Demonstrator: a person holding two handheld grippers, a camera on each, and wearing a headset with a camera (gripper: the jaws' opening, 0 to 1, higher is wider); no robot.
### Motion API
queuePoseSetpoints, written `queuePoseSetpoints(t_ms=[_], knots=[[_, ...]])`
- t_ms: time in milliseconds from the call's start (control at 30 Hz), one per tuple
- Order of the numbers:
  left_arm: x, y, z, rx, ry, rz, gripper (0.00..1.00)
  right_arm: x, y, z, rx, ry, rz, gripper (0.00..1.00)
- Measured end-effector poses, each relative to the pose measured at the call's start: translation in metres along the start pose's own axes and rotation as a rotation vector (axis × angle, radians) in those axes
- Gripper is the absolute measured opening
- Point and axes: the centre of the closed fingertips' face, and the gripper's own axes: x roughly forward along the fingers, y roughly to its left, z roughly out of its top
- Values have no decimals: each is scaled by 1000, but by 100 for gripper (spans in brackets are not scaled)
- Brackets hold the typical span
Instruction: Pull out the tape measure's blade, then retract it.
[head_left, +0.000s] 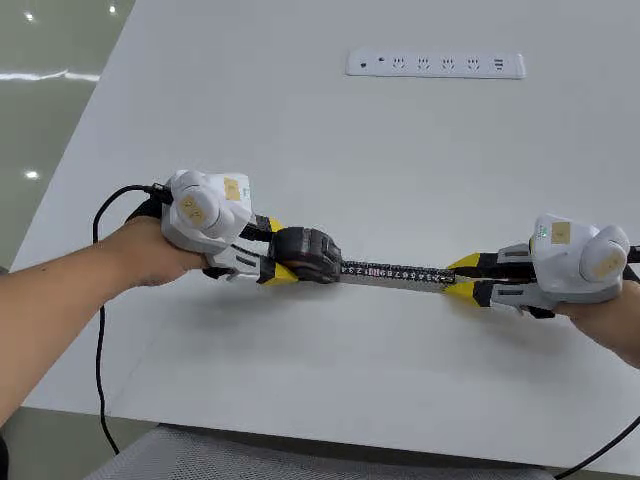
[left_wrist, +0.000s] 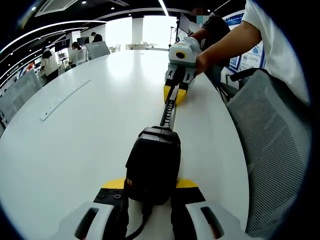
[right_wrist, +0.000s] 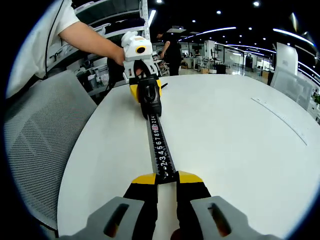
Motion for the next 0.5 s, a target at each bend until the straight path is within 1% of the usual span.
queuePoseSetpoints(t_ms=[500], knots=[[0,0,2,-2,3,1,29,-11,-4,-7,5,2,-11,8]])
